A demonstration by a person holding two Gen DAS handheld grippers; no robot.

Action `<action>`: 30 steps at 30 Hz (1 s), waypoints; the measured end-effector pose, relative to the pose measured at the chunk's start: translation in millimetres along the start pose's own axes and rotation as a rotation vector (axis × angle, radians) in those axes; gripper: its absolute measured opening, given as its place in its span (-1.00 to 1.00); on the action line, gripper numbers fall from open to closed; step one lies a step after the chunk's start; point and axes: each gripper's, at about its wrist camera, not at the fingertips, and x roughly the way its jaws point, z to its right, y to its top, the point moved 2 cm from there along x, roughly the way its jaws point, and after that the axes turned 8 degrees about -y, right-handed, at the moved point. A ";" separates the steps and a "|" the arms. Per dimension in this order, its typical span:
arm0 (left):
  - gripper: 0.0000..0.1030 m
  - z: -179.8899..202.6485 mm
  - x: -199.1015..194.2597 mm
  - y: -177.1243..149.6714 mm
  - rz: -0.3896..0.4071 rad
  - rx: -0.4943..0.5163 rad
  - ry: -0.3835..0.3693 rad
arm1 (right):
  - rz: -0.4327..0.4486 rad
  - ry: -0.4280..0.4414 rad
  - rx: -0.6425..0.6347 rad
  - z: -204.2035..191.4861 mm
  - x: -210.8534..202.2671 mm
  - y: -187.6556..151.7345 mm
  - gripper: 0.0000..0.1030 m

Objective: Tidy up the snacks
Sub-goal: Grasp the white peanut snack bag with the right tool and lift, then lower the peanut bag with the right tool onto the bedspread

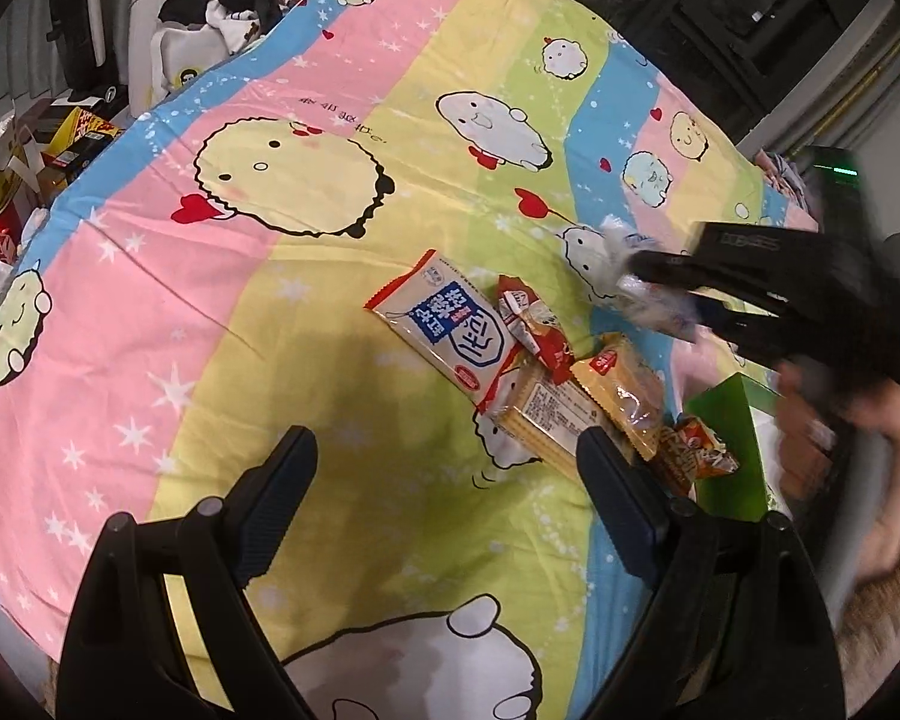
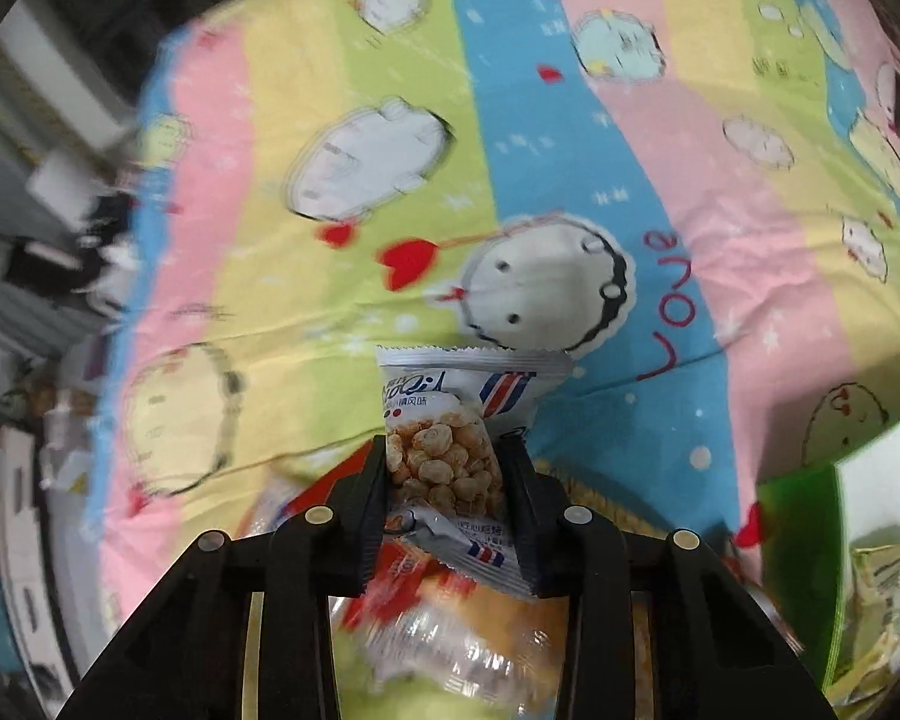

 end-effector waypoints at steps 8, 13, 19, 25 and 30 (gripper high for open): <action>0.71 18.7 -2.0 -12.1 -0.010 0.050 0.021 | 0.065 0.187 -0.090 16.1 -73.0 -63.4 -0.27; 0.71 25.5 -0.1 -22.4 -0.022 0.072 0.029 | 0.038 0.185 -0.099 22.8 -74.9 -106.7 -0.27; 0.71 27.2 0.2 -31.0 -0.034 0.078 0.040 | -0.077 0.157 -0.100 32.1 -42.7 -142.6 -0.27; 0.71 32.5 1.6 -39.2 -0.048 0.093 0.048 | -0.133 0.141 -0.114 29.6 -23.4 -159.7 -0.27; 0.71 42.6 -1.7 -45.4 -0.046 0.127 0.050 | -0.102 0.115 -0.084 40.2 -34.0 -157.6 -0.15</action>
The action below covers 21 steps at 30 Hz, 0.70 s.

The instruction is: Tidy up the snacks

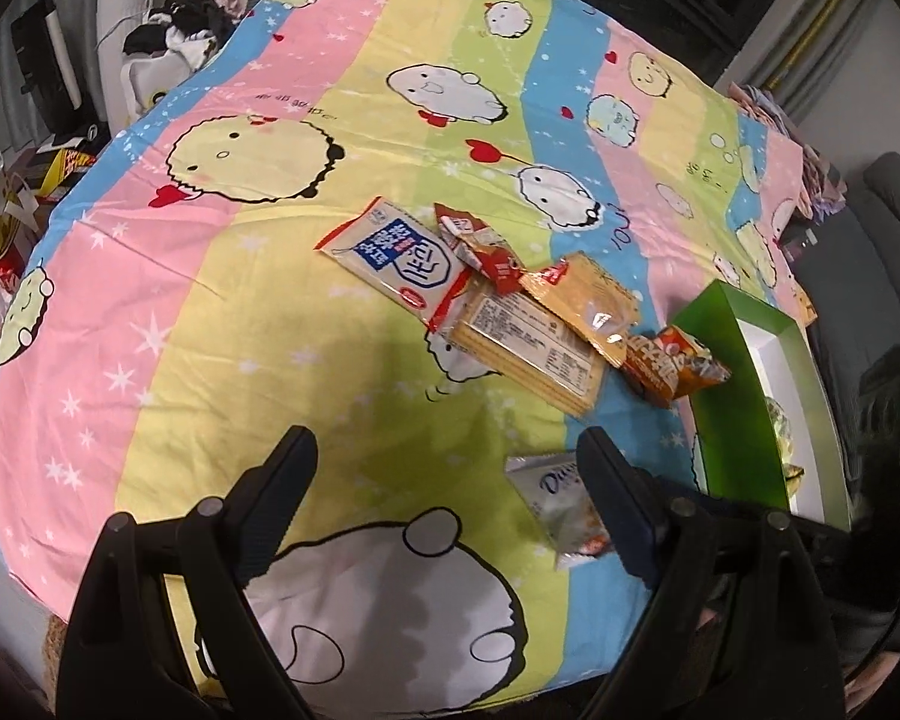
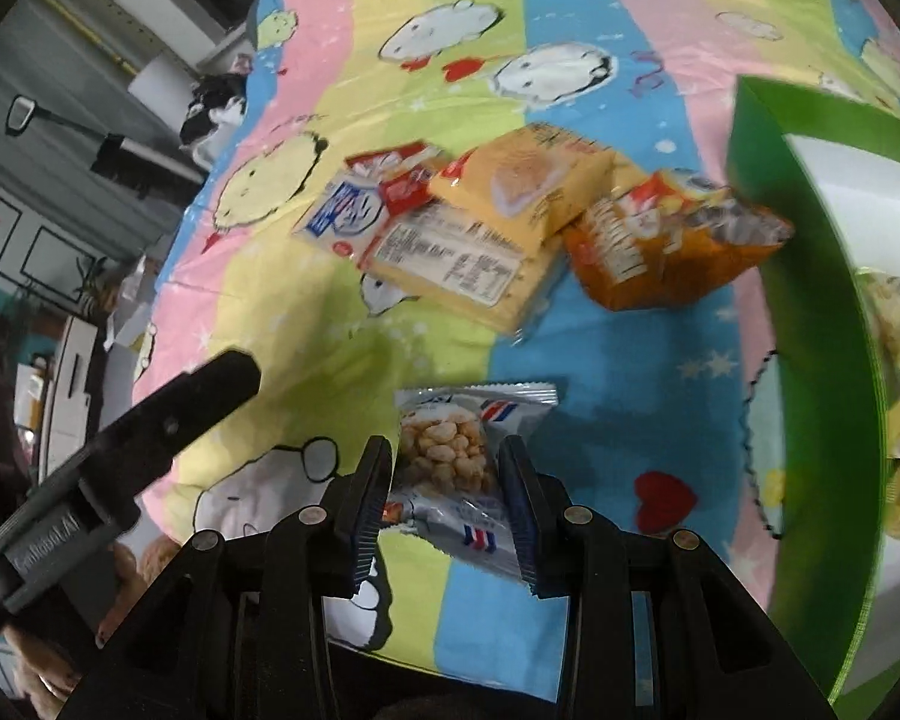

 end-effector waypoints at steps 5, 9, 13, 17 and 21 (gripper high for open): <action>0.71 16.1 0.2 -5.6 -0.012 0.040 -0.028 | 0.088 0.013 0.065 17.0 -30.2 3.5 0.09; 0.71 35.0 8.2 -13.1 -0.037 0.096 -0.051 | 0.143 0.044 0.120 29.7 -44.6 4.3 0.12; 0.71 45.7 24.6 -21.6 -0.081 0.116 -0.067 | 0.125 0.048 0.141 34.6 -35.9 2.2 0.13; 0.71 51.1 37.9 -30.3 -0.127 0.120 -0.125 | 0.073 0.106 0.152 36.3 -20.6 -2.5 0.13; 0.66 52.9 46.1 -35.8 -0.155 0.111 -0.147 | 0.048 0.121 0.149 32.7 -9.4 -3.6 0.13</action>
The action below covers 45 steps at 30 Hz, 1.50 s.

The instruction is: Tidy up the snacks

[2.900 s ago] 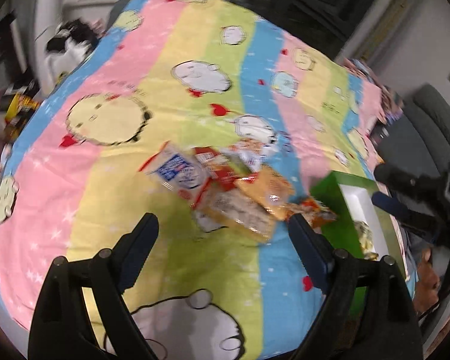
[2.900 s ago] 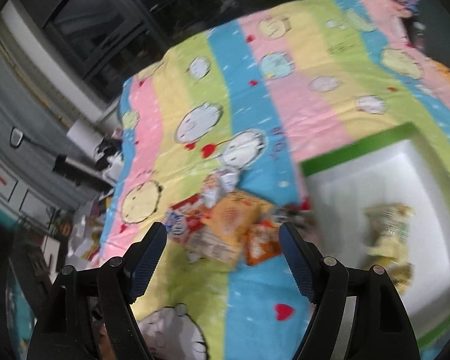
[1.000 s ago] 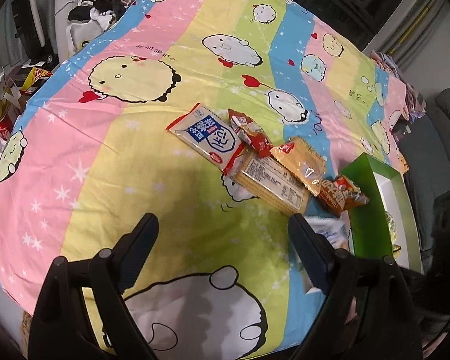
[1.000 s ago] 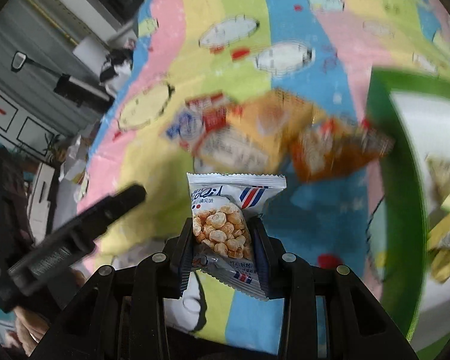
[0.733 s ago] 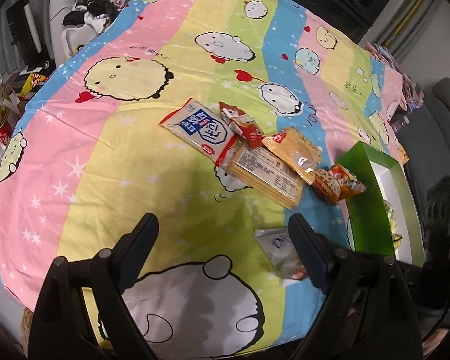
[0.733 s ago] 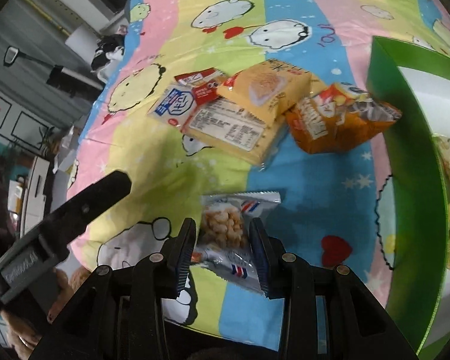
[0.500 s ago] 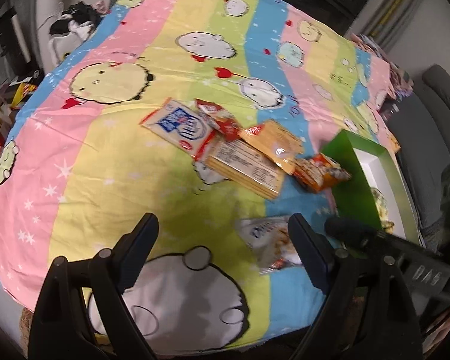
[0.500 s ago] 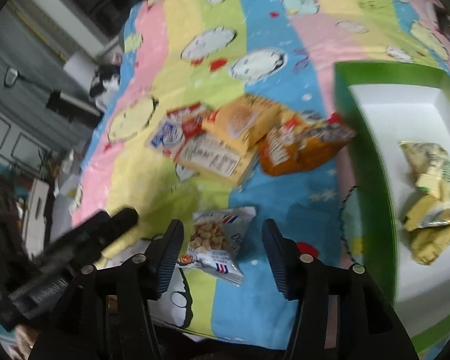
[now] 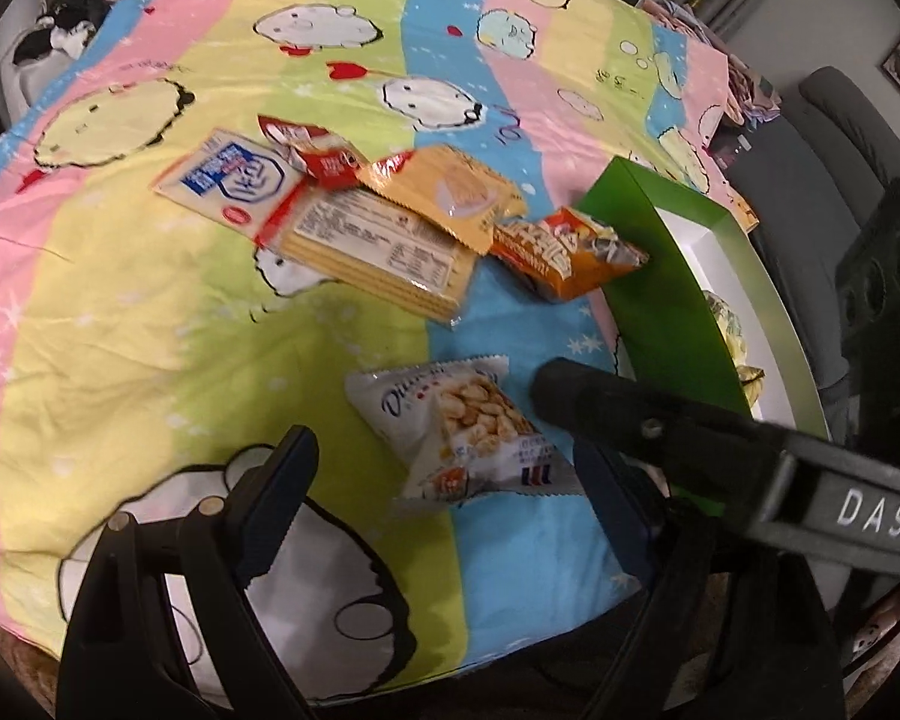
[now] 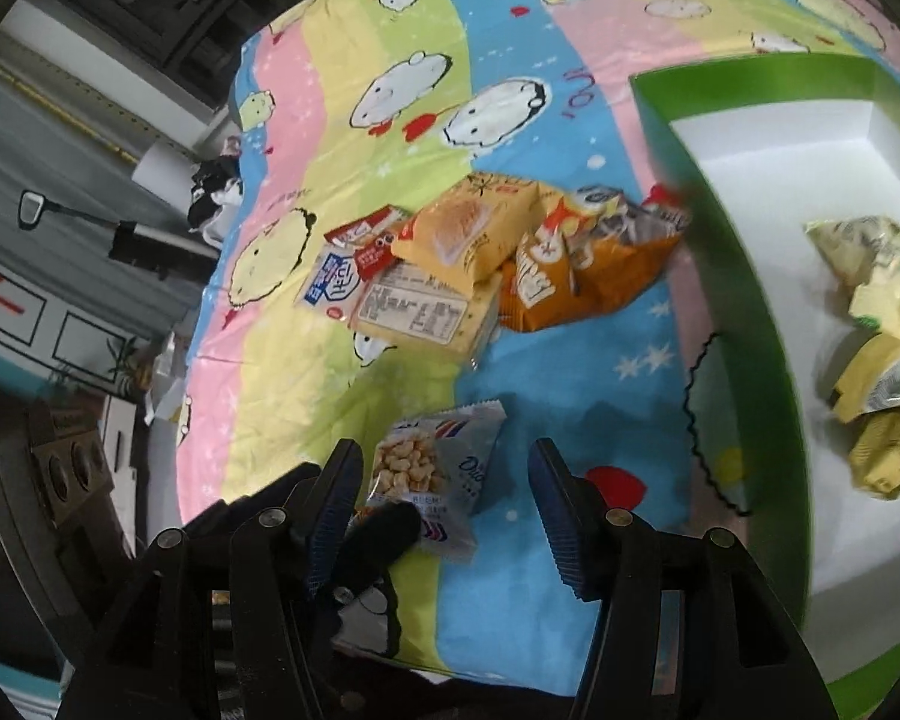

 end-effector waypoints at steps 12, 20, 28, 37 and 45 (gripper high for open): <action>0.04 0.3 12.9 -10.3 -0.074 -0.022 -0.090 | -0.087 0.063 -0.021 -7.8 31.7 -6.0 -0.05; -0.16 6.7 13.7 -13.0 -0.072 0.029 -0.085 | -0.102 0.045 -0.034 -7.6 44.6 -9.3 -0.19; -0.17 29.2 -11.0 -3.5 0.016 0.103 -0.108 | 0.011 0.043 -0.068 -14.9 5.8 -3.5 -0.21; -0.19 86.4 -39.0 18.1 0.120 0.265 -0.166 | 0.220 0.014 -0.053 -8.0 -70.5 10.4 -0.21; -0.19 128.4 -35.3 31.8 0.142 0.381 -0.223 | 0.345 -0.019 0.007 16.4 -114.2 19.6 -0.21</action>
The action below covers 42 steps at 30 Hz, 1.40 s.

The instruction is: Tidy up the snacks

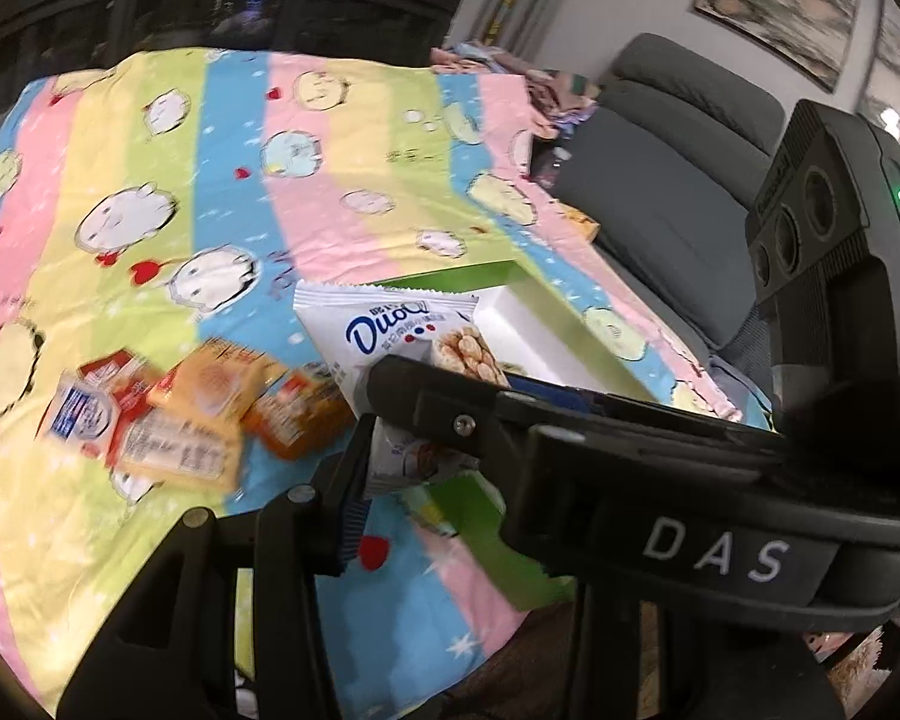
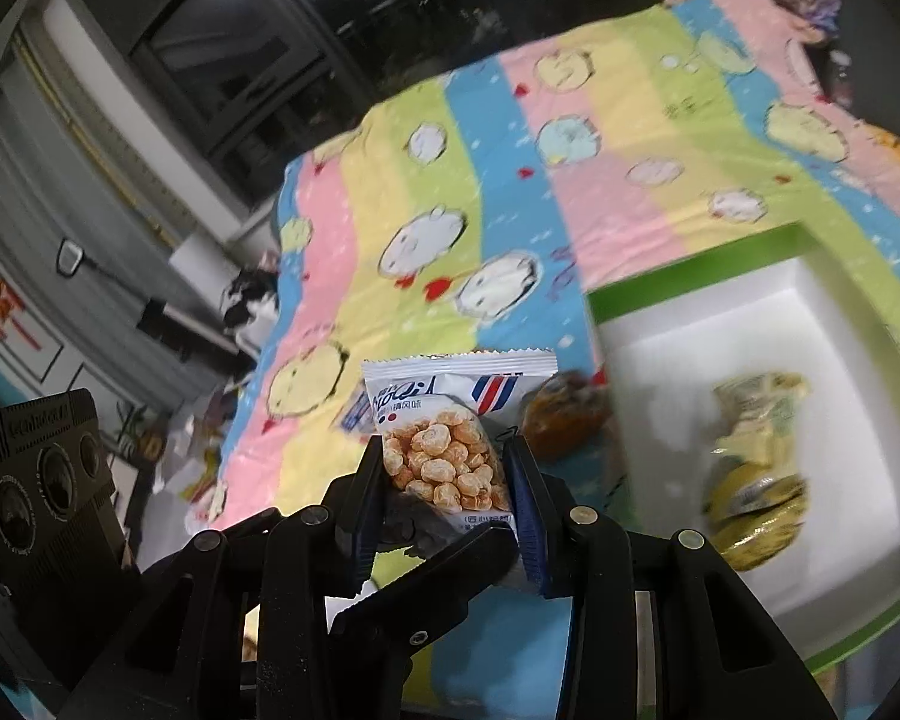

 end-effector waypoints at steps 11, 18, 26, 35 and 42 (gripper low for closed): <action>-0.19 29.2 46.7 19.4 -0.052 0.075 -0.064 | 0.050 -0.047 0.099 52.0 -14.4 14.0 -0.21; -0.19 38.7 73.8 25.4 -0.091 0.088 -0.112 | 0.048 -0.083 0.166 84.6 -11.8 21.1 -0.21; -0.20 46.0 98.5 34.3 -0.128 0.099 -0.140 | 0.043 -0.101 0.219 109.6 -9.1 28.6 -0.21; -0.20 48.1 128.1 47.5 -0.176 0.086 -0.171 | 0.013 -0.131 0.284 136.7 -0.7 41.8 -0.21; -0.19 39.9 151.0 50.5 -0.225 0.054 -0.184 | -0.041 -0.146 0.303 152.0 16.8 48.0 -0.21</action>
